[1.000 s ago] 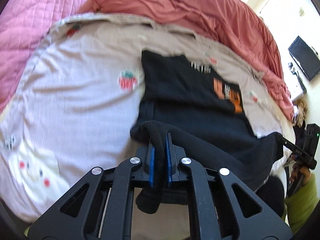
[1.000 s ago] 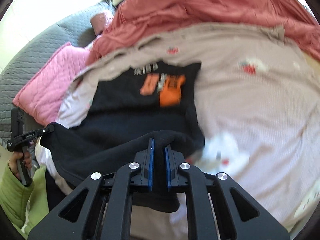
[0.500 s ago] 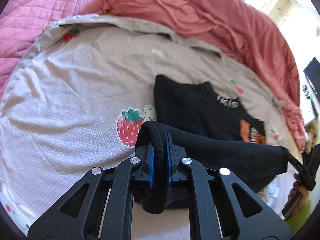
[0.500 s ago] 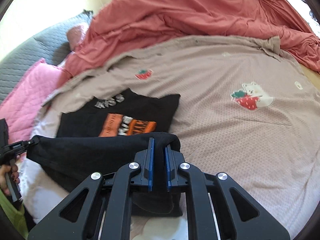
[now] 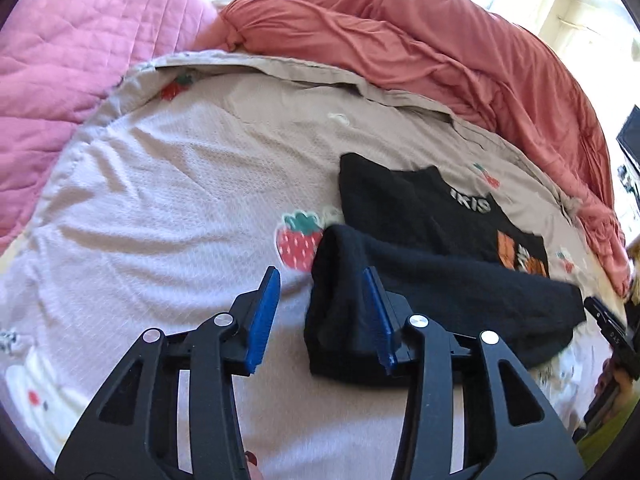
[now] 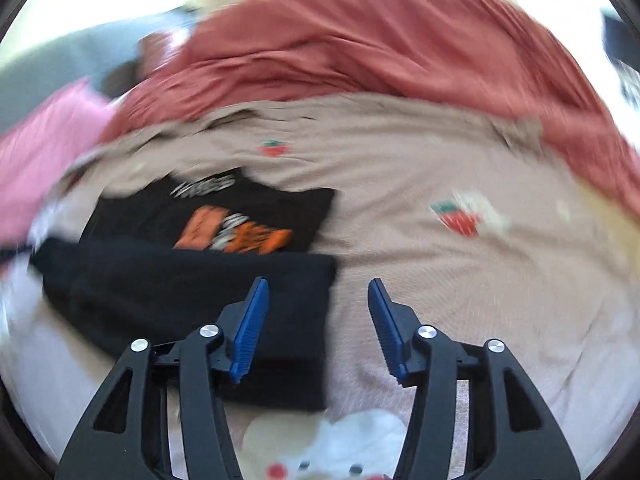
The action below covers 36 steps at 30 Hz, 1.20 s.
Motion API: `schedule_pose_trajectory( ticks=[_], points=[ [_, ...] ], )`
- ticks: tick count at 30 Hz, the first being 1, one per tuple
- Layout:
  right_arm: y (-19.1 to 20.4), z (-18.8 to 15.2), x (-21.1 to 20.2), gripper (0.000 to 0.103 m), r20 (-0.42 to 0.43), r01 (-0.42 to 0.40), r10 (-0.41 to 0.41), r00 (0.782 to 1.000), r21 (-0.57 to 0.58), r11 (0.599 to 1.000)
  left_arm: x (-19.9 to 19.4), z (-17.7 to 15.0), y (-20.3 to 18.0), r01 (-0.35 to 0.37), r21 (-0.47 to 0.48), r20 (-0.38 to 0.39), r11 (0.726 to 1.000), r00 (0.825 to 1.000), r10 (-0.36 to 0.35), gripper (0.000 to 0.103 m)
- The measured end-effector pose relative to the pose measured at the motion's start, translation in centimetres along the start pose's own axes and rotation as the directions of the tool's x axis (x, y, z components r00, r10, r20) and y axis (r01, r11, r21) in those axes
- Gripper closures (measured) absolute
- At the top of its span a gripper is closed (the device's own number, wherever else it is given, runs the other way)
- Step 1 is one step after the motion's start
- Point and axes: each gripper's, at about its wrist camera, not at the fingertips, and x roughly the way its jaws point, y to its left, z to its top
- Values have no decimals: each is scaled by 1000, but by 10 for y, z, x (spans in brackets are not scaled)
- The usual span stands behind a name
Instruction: Fold small clothes
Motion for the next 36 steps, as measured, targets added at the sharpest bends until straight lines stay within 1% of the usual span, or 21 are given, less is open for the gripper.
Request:
schedule_pose_trajectory(
  ticks=[2,4,5,7,9,12,13,17,20,22,23,24,25,26,27,30,31,32,33,34,36],
  points=[
    [28,-7,-8,45,9,-41,43,999,-142,989,-2,-9,-10,39,23,-17,999,999,-38,68],
    [51,-13,-10,45,-2,-90,92,996,-242,966,2,-21,-26,78,55,-60,995,995,-75,68],
    [62,-16,-6,45,-20,-106,105,994,-287,952,6,-26,-35,100,67,-84,993,992,-94,68],
    [78,-20,4,45,-54,-105,92,994,-350,931,13,-37,-56,137,114,-123,984,985,-122,68],
    [86,-22,12,45,-87,-109,82,993,-380,919,22,-47,-77,147,180,-153,973,981,-120,68],
    [93,-28,21,45,-117,-107,64,991,-419,902,31,-59,-97,171,238,-192,956,973,-126,68],
    [94,-28,24,45,-124,-103,55,991,-429,897,34,-61,-102,168,261,-194,951,974,-118,67],
    [97,-29,38,44,-137,-78,19,990,-442,894,51,-59,-106,141,283,-209,949,975,-82,67],
    [96,-26,47,44,-136,-72,13,991,-434,898,57,-50,-107,123,292,-190,948,979,-69,67],
    [95,-22,48,50,-125,-70,18,992,-425,903,57,-43,-110,120,308,-169,944,983,-69,67],
    [93,-17,46,66,-117,-86,41,992,-406,910,56,-40,-111,117,317,-158,941,985,-69,66],
    [92,-13,46,80,-113,-94,53,992,-396,914,57,-34,-113,119,322,-145,939,987,-76,66],
    [90,-8,45,84,-109,-100,63,992,-381,919,57,-30,-113,124,321,-141,939,987,-83,66],
    [88,0,46,92,-99,-96,64,993,-366,926,59,-26,-114,125,320,-134,939,987,-86,66],
    [85,6,47,95,-92,-87,58,994,-355,931,60,-19,-116,115,324,-117,939,990,-80,66],
    [76,31,54,95,-73,-70,50,996,-308,949,63,1,-121,96,325,-72,941,994,-77,65],
    [73,43,58,94,-57,-38,22,998,-299,953,63,8,-122,86,323,-54,942,996,-72,61],
    [72,48,61,87,-53,-21,6,999,-291,956,64,16,-123,75,320,-37,944,997,-67,58],
    [69,56,65,78,-49,0,-14,999,-276,961,65,24,-123,68,312,-21,948,998,-65,56],
    [65,65,69,74,-43,26,-38,998,-259,966,66,32,-121,55,299,-10,953,998,-54,56],
    [59,75,75,60,-39,61,-72,997,-241,969,65,42,-115,35,277,8,960,999,-38,56]
  ],
)
